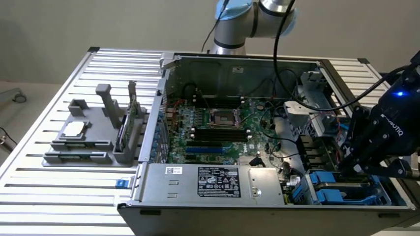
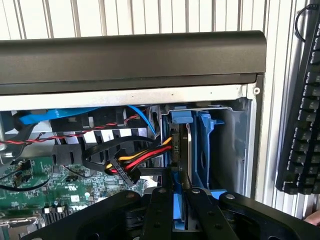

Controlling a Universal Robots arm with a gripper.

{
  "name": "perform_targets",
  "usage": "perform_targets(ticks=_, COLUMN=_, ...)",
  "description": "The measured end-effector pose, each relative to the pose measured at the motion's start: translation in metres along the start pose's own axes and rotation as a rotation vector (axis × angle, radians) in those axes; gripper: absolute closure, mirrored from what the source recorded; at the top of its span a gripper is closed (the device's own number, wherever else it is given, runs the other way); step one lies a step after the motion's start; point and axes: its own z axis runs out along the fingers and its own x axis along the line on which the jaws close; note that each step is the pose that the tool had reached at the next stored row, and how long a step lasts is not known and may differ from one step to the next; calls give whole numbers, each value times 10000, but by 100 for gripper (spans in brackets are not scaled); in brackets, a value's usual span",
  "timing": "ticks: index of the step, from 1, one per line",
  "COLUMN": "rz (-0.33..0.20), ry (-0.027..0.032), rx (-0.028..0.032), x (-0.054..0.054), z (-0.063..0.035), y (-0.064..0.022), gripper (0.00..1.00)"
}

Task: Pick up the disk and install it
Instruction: 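Insert the second disk wire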

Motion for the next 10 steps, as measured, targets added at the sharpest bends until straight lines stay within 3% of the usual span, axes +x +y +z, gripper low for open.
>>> perform_targets(ticks=2, rz=-18, ry=66, rx=-11, x=-19, z=1, y=1, gripper=83)
perform_targets(ticks=4, rz=-41, ry=170, rx=-30, x=-35, z=1, y=2, gripper=83)
perform_targets(ticks=7, rz=-98, ry=356, rx=-90, x=-51, z=5, y=-1, gripper=83)
perform_targets(ticks=10, rz=-149, ry=464, rx=-154, x=-73, z=6, y=-10, gripper=83)
